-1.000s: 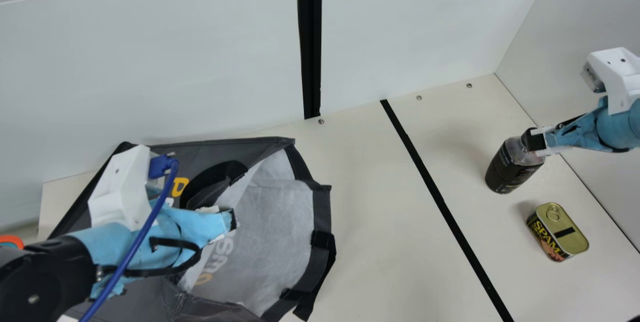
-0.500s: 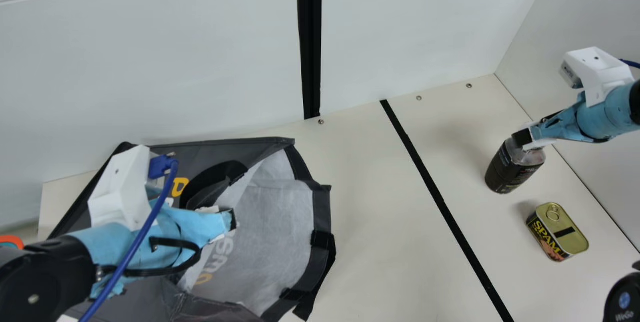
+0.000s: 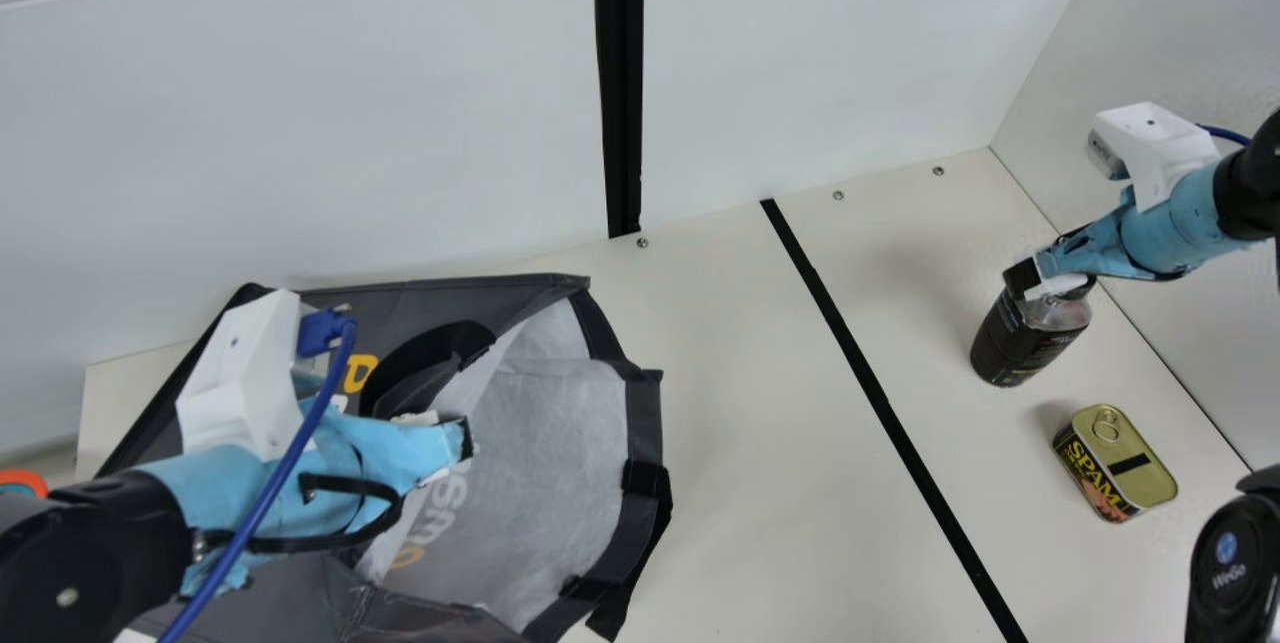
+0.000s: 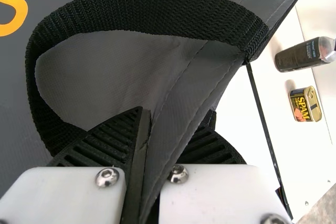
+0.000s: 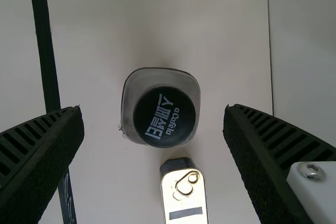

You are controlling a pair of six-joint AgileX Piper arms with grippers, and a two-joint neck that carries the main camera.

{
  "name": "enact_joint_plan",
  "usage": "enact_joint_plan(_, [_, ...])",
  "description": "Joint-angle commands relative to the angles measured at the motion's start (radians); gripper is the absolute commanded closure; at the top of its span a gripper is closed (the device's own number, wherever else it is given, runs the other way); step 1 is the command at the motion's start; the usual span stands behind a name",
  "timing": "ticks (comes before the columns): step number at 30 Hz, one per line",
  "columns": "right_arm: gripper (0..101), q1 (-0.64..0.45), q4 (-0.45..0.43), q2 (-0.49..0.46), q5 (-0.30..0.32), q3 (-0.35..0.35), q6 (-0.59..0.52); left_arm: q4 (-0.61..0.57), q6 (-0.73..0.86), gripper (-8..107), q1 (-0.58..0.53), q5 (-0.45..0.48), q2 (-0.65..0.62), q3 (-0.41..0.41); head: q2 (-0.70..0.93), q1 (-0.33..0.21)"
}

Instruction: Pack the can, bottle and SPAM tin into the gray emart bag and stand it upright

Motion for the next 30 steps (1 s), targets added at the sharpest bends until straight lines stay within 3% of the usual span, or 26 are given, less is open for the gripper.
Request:
enact_joint_plan(1, [6, 0.003, -0.004, 0.006, 0.000, -0.001, 0.002, 0.000, 0.000, 107, 0.000, 0.000, 0.000, 0.000, -0.001, -0.023])
enact_joint_plan(16, [6, 0.022, -0.017, 0.051, 0.000, -0.009, 0.011, 0.000, 0.000, 107, 0.000, 0.000, 0.000, 0.000, -0.001, -0.023])
enact_joint_plan(30, [100, 0.030, -0.018, 0.070, 0.000, -0.008, 0.016, 0.000, 0.000, 107, 0.000, 0.000, 0.000, 0.000, -0.001, -0.023])
